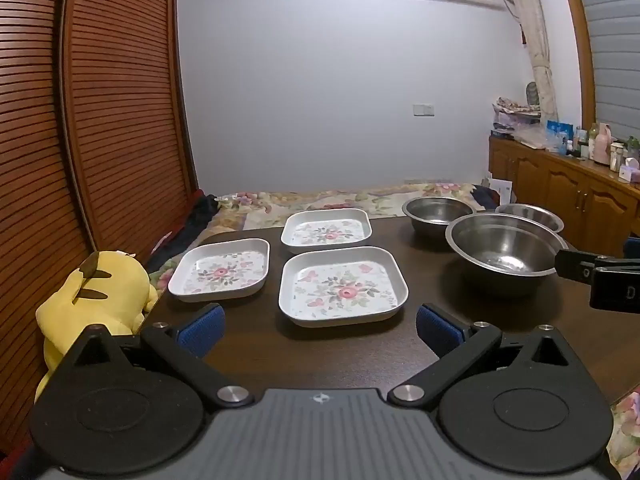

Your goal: Organize plates and bowls

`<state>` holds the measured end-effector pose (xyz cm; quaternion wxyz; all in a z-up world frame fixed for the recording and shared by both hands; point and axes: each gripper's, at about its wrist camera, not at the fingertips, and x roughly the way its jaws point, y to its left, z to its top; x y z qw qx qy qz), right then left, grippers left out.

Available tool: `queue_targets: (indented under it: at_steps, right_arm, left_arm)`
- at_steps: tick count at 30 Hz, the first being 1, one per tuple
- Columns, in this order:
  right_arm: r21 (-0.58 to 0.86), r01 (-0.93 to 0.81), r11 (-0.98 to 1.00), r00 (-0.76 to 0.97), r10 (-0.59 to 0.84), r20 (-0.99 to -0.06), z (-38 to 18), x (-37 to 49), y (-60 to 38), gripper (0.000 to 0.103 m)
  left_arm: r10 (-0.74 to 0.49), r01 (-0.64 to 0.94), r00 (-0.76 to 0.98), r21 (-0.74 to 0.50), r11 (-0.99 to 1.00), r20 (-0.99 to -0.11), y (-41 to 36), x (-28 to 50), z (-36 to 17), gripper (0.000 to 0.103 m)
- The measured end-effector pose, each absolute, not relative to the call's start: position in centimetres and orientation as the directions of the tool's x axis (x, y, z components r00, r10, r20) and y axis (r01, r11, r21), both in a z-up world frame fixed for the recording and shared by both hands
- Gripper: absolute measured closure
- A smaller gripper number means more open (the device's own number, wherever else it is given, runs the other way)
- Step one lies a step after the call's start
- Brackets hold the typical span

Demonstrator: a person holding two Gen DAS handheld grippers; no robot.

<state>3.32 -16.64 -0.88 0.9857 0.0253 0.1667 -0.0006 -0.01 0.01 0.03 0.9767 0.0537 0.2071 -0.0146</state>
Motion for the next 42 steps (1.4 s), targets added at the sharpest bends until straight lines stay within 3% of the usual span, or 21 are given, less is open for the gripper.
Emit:
queue_targets:
  at_steps: [42]
  right_arm:
    - [0.062,0.015,0.998,0.938,0.007,-0.345,-1.33,3.39,-16.86,0.000]
  left_arm:
    - [0.002,0.035,0.921,0.090,0.995,-0.389,0.46,-0.39,0.14,0.000]
